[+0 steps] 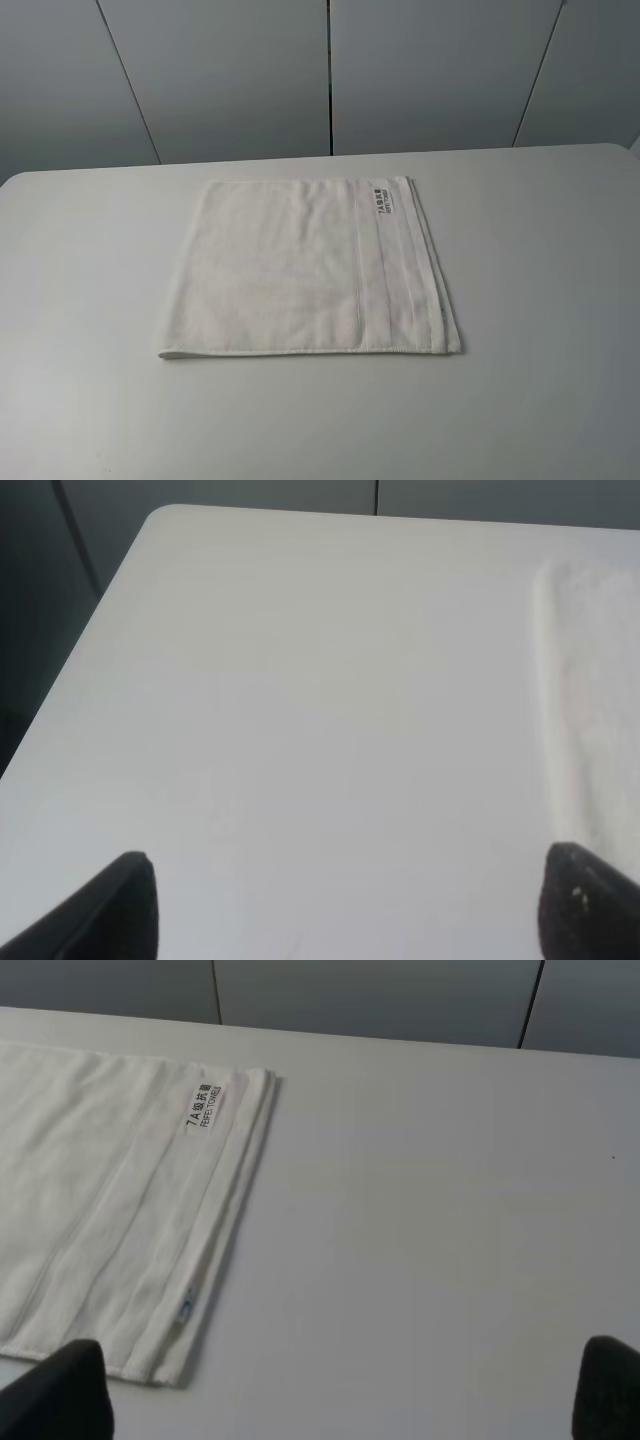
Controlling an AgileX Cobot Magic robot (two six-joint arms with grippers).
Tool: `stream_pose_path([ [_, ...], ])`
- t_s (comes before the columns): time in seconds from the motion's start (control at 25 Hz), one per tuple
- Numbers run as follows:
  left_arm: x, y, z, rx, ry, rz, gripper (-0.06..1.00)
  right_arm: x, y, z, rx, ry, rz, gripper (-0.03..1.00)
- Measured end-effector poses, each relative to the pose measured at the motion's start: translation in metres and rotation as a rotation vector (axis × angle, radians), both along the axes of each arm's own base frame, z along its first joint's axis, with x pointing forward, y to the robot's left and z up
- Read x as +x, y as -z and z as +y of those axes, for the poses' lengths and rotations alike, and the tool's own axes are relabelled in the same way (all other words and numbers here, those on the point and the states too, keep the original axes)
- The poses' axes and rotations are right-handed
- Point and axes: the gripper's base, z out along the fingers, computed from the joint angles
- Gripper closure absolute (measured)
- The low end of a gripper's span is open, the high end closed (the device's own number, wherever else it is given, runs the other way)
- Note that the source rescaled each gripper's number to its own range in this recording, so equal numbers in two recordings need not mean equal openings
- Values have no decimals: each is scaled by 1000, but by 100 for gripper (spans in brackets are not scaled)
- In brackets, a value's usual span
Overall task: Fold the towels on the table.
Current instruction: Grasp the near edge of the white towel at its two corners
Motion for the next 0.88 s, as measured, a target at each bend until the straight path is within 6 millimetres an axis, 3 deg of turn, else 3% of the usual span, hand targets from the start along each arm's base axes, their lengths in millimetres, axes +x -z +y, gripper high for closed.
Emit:
stream_pose_path([
  [0.64, 0, -1, 0, 0, 0, -3, -4, 0, 0, 1, 56, 18, 8, -3],
  [0.88, -4, -24, 0, 55, 29, -53, -4, -2, -4, 3, 100, 14, -2, -3],
])
